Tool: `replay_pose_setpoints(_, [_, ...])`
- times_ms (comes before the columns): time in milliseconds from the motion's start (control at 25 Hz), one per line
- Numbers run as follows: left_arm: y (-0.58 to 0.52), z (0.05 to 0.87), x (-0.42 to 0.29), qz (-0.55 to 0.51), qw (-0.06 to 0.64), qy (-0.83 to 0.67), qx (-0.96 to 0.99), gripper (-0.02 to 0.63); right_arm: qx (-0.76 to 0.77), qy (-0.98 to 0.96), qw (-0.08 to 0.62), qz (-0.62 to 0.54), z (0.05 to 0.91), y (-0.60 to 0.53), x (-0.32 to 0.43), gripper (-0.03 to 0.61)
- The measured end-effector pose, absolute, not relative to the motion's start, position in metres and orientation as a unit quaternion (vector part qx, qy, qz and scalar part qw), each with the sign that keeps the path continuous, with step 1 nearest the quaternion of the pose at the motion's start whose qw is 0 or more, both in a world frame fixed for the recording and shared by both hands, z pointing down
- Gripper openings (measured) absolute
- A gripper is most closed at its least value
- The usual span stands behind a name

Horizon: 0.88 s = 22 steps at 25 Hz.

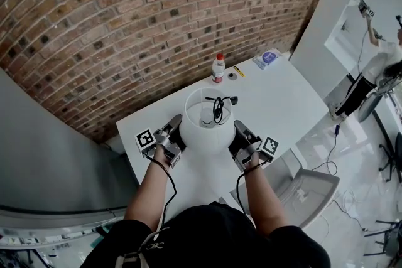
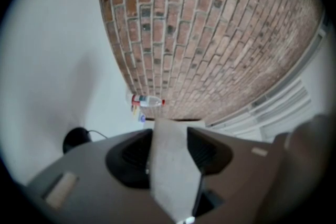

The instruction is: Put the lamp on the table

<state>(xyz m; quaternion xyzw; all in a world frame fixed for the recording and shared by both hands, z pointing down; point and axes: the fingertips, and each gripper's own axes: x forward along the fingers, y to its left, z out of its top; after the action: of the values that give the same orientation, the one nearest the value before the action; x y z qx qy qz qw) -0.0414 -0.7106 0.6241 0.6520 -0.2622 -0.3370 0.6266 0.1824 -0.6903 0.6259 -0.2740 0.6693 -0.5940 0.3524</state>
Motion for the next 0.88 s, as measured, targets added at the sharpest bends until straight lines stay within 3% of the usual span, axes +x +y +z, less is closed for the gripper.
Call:
replay_pose_setpoints(560, [-0.707, 0.616, -0.076, -0.335, 0.57, -0.331, 0.673, 0.202, -0.37, 0.65, 0.365, -0.555, 0.633, -0.681, 0.222, 0.141])
replay_pose_setpoints(600, [-0.706, 0.616, -0.083, -0.332, 0.563, -0.346, 0.673, 0.159, -0.386, 0.644, 0.355, -0.556, 0.638, -0.678, 0.225, 0.131])
replay_pose_setpoints(680, [-0.702, 0.62, -0.092, -0.303, 0.545, -0.383, 0.681, 0.038, -0.418, 0.633, 0.336, -0.558, 0.648, -0.672, 0.231, 0.022])
replay_pose_setpoints(720, [-0.699, 0.623, -0.094, -0.282, 0.535, -0.402, 0.688, 0.002, -0.435, 0.63, 0.326, -0.555, 0.65, -0.668, 0.234, 0.004])
replay_pose_setpoints(880, [-0.685, 0.629, -0.101, -0.187, 0.483, -0.476, 0.711, 0.002, -0.506, 0.65, 0.251, -0.508, 0.645, -0.655, 0.237, 0.0])
